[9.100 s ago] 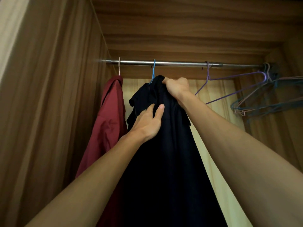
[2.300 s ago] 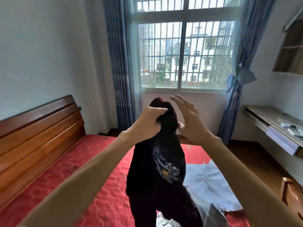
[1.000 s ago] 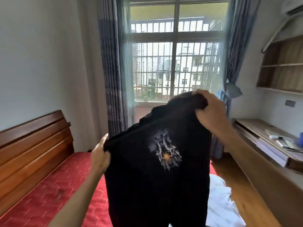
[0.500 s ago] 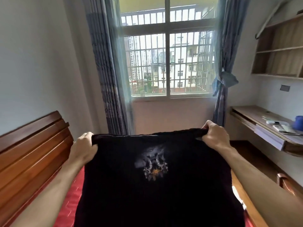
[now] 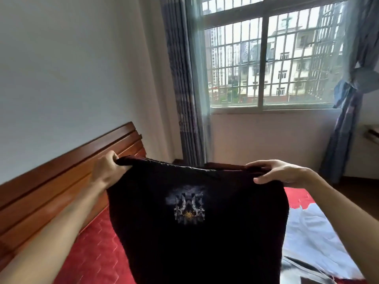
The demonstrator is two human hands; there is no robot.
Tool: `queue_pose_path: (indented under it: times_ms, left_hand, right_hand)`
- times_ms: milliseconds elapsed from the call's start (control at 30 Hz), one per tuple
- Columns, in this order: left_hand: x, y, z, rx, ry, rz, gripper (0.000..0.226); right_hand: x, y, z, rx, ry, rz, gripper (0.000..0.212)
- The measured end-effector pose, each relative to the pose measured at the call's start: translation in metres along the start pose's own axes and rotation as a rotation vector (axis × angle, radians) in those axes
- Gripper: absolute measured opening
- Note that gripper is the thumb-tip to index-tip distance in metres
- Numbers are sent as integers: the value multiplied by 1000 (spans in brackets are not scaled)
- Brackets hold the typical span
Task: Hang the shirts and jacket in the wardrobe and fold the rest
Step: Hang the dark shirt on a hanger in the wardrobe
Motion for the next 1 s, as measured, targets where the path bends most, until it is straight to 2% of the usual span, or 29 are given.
queue_pose_path:
  times_ms: [67, 133, 200, 267, 300, 333, 400, 500, 600, 700, 800, 900, 1000]
  left_hand:
    - [-40, 16, -24, 104, 60, 139, 65]
    - [-72, 26, -52, 183, 182, 277, 76]
    - [-96, 35, -76, 180, 262, 358, 83]
    - [-117, 56, -96, 169, 274, 434, 88]
    - [-128, 68, -107, 164, 265, 453, 83]
    - [-139, 78, -121, 148, 238, 468, 68]
    - [-158, 91, -154, 120, 84, 545, 33]
    - [-179, 101, -206, 4, -100, 729, 22]
    - [-205, 102, -257, -238, -36, 813, 10]
    - [-238, 105, -302, -480, 20, 653, 14]
    - [-274, 107, -348, -679, 6, 556, 32]
    - [-308, 104, -395, -809, -120, 536, 47]
    - [-340, 99, -448, -997, -269, 416, 58]
  right_hand:
    - [2, -1, 9, -90, -82, 97, 91]
    - [11, 5, 18, -159, -171, 142, 89]
    - [26, 18, 29, -233, -247, 125, 69]
    - [43, 31, 41, -300, -337, -7, 44]
    - [50, 37, 45, -327, -377, -109, 35]
    - [59, 43, 46, -349, -399, -227, 31]
    - [81, 51, 49, -398, -398, -418, 35]
    - [121, 55, 55, -458, -334, -528, 43]
    - [166, 65, 61, -525, -229, -555, 45]
    - [213, 84, 62, -541, -129, -520, 48]
    - [263, 106, 63, -493, 15, -516, 56]
    - [319, 123, 56, -485, 177, -509, 69]
    - [382, 144, 30, -505, 328, -502, 59]
Point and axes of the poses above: each hand's wrist, its own z-axis towards the middle knuckle, its own x-axis out of the palm, y = z × x, the point moved 1 cm from there along z, towards the middle knuckle, and after that the axes turned 2 degrees about -x, right-handed, at the moved point
